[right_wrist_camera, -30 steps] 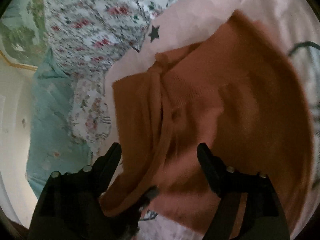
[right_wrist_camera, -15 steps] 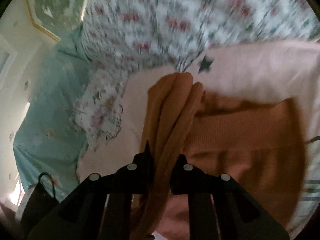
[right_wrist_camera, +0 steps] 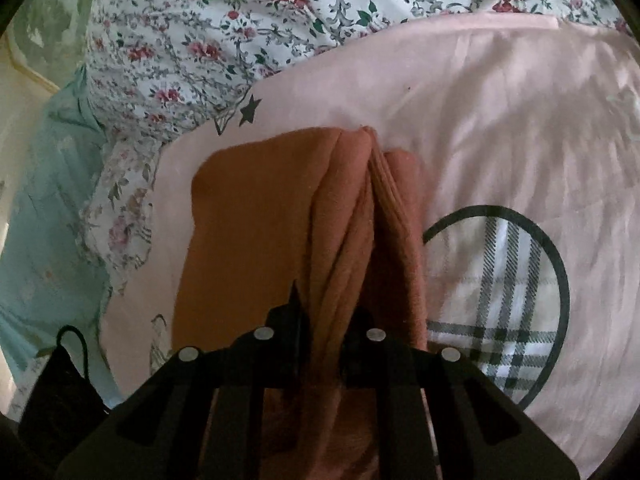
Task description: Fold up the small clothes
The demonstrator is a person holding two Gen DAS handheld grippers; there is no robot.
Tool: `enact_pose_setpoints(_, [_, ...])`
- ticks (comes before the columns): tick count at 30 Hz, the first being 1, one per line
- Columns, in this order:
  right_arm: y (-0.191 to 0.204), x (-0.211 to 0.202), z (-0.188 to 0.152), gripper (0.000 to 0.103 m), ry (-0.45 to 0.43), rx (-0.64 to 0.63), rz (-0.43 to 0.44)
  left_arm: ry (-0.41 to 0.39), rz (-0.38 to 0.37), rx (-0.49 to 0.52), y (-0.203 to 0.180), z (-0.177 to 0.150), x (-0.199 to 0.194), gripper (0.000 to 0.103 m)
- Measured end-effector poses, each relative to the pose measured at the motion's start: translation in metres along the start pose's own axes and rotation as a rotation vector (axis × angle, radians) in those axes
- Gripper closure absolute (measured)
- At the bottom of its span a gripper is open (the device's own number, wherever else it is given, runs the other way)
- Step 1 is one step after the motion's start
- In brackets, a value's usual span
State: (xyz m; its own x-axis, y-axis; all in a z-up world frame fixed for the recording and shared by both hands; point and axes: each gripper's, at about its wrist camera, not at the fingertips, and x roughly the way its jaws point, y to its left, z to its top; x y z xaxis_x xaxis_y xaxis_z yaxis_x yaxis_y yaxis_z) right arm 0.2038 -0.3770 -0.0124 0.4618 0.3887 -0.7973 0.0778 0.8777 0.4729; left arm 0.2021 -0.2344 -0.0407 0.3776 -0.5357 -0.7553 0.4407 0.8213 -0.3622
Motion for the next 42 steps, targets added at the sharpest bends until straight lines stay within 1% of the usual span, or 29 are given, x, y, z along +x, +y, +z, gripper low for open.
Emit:
enact_pose_setpoints(1, [-0.002, 0.001, -0.001, 0.088, 0.0, 0.008, 0.002, 0.001, 0.0, 0.003, 0.0, -0.001, 0.0, 0.088])
enact_pose_setpoints(3, [-0.004, 0.003, -0.003, 0.088, 0.006, 0.005, -0.017, 0.013, -0.006, 0.008, -0.002, -0.005, 0.004, 0.083])
enact_pose_setpoints(4, [-0.004, 0.005, -0.004, 0.088, 0.013, -0.004, -0.034, 0.024, -0.011, 0.006, -0.001, -0.005, 0.009, 0.079])
enact_pose_setpoints(6, [-0.003, 0.007, -0.007, 0.088, 0.01, -0.027, -0.073, 0.048, -0.023, -0.006, 0.001, -0.007, 0.013, 0.076])
enact_pose_setpoints(8, [-0.001, 0.004, -0.01, 0.088, -0.001, -0.05, -0.1, 0.062, -0.06, -0.018, 0.001, -0.008, 0.008, 0.061])
enact_pose_setpoints(10, [0.0, 0.001, -0.011, 0.088, -0.01, -0.062, -0.128, 0.07, -0.094, -0.027, 0.003, -0.015, -0.007, 0.05])
enact_pose_setpoints(12, [-0.003, -0.003, -0.011, 0.087, -0.008, -0.047, -0.143, 0.06, -0.102, -0.028, 0.005, -0.023, -0.024, 0.047])
enact_pose_setpoints(13, [-0.004, -0.006, -0.01, 0.084, -0.012, -0.028, -0.149, 0.054, -0.099, -0.031, 0.008, -0.026, -0.034, 0.043])
enact_pose_setpoints(15, [-0.005, -0.02, -0.013, 0.081, -0.052, 0.001, -0.156, 0.022, -0.075, -0.052, 0.022, -0.033, -0.06, 0.037])
enact_pose_setpoints(17, [-0.003, -0.034, -0.02, 0.076, -0.085, 0.024, -0.162, -0.01, -0.028, -0.089, 0.041, -0.034, -0.079, 0.029])
enact_pose_setpoints(18, [-0.002, -0.04, -0.025, 0.069, -0.091, 0.038, -0.164, -0.023, -0.008, -0.115, 0.053, -0.036, -0.087, 0.027])
enact_pose_setpoints(19, [-0.003, -0.043, -0.028, 0.046, -0.095, 0.05, -0.167, -0.028, 0.005, -0.135, 0.062, -0.037, -0.091, 0.024])
enact_pose_setpoints(20, [-0.004, -0.048, -0.034, 0.022, -0.104, 0.066, -0.173, -0.036, 0.023, -0.177, 0.08, -0.038, -0.096, 0.024])
enact_pose_setpoints(21, [-0.004, -0.052, -0.04, 0.017, -0.121, 0.076, -0.177, -0.036, 0.032, -0.205, 0.091, -0.038, -0.097, 0.024])
enact_pose_setpoints(22, [-0.003, -0.054, -0.043, 0.015, -0.129, 0.078, -0.179, -0.033, 0.045, -0.237, 0.103, -0.04, -0.097, 0.024])
enact_pose_setpoints(23, [-0.004, -0.054, -0.046, 0.015, -0.122, 0.077, -0.176, -0.027, 0.05, -0.276, 0.117, -0.04, -0.096, 0.024])
enact_pose_setpoints(26, [-0.004, -0.047, -0.049, 0.015, -0.092, 0.08, -0.162, -0.016, 0.04, -0.343, 0.141, -0.04, -0.085, 0.024])
enact_pose_setpoints(32, [-0.005, -0.032, -0.049, 0.015, -0.05, 0.074, -0.131, 0.043, -0.014, -0.389, 0.158, -0.027, -0.046, 0.024])
enact_pose_setpoints(37, [-0.005, -0.014, -0.051, 0.017, 0.01, 0.056, -0.118, 0.045, -0.061, -0.409, 0.164, -0.017, -0.024, 0.022])
enact_pose_setpoints(39, [-0.005, -0.004, -0.053, 0.027, 0.039, 0.037, -0.137, 0.039, -0.073, -0.405, 0.166, -0.013, -0.018, 0.024])
enact_pose_setpoints(40, [-0.004, 0.0, -0.054, 0.036, 0.042, 0.027, -0.155, 0.037, -0.074, -0.4, 0.166, -0.011, -0.015, 0.031])
enact_pose_setpoints(41, [-0.004, 0.002, -0.054, 0.051, 0.042, 0.027, -0.147, 0.044, -0.07, -0.382, 0.165, -0.007, -0.01, 0.046])
enact_pose_setpoints(42, [-0.005, 0.004, -0.053, 0.06, 0.054, 0.046, -0.118, 0.048, -0.064, -0.37, 0.165, -0.006, -0.009, 0.055])
